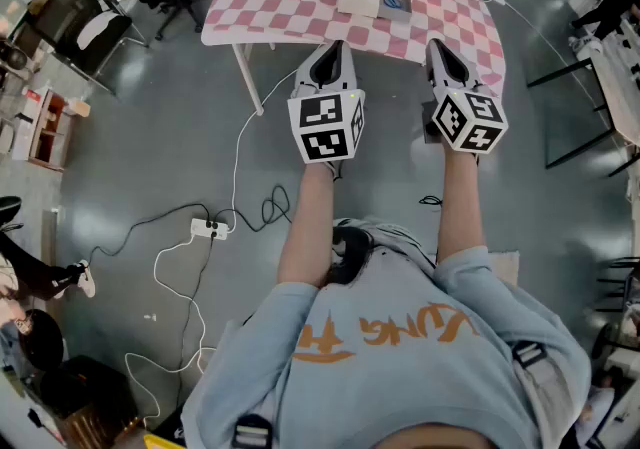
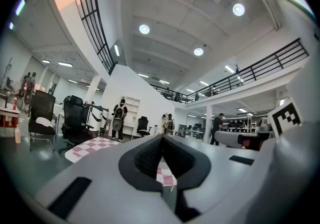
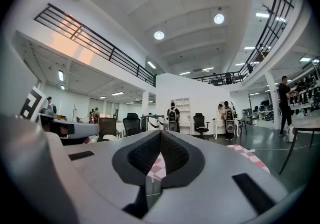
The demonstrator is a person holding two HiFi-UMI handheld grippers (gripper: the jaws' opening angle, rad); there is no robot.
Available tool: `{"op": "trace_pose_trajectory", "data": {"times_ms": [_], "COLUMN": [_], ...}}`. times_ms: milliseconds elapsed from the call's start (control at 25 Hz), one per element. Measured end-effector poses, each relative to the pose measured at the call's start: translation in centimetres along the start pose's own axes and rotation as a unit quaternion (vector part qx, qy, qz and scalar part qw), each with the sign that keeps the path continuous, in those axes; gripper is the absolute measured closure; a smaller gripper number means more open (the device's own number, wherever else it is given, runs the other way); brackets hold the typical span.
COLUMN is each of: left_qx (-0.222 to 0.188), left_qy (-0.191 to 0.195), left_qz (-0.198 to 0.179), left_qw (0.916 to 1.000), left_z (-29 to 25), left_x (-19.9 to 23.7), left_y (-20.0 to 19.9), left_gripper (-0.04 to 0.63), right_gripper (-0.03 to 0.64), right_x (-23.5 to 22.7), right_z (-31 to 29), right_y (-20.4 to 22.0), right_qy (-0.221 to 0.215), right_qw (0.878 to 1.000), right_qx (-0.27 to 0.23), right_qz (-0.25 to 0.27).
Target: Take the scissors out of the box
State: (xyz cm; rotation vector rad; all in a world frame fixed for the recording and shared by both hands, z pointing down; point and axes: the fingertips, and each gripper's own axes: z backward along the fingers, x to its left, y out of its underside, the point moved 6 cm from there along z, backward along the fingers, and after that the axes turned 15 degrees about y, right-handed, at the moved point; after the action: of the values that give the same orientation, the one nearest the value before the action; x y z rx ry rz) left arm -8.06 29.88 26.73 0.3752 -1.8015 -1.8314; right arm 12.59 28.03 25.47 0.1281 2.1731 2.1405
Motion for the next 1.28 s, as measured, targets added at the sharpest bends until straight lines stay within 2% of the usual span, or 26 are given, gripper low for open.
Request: {"op": "trace_pose_trajectory", "data": {"times_ms": [320,520,1000,1280], "left_qx": [-0.001,0.001,-0.003,0.003], "left_qy": [0.007,0.018,0.030,0.024], "left_qz": [-0.006,-0.005,-0.004,-0.006], "left_qw": [1.0000,0.9998,0.9995,0.9997], "left_z": [-0.4,-1.4,-2.6,-2.9], "left_x": [1.5,1.1,0.8,1.1], "left_y": [-0.7,-0.8,-0.7,-0.7], "left_gripper": [0.578,0.578,0.578,0.578], "right_gripper": [0.621,0.621,0.620,0.620], "right_x": [1.9,2.2,0.4,0.3], "right_z": [-1.1,-1.1,-1.3,-0.9], "right_y": [-0.4,-1.3,-1.4,-1.1], "right_qy": [-0.004,0.028,0.052,0.061], "right_qw": [1.000,0.995,0.995,0.992], "right_qx": [-0.006,-0.017,-0.012,-0.002], "right_qz": [0.019,0.095,0.089,0.114]}}
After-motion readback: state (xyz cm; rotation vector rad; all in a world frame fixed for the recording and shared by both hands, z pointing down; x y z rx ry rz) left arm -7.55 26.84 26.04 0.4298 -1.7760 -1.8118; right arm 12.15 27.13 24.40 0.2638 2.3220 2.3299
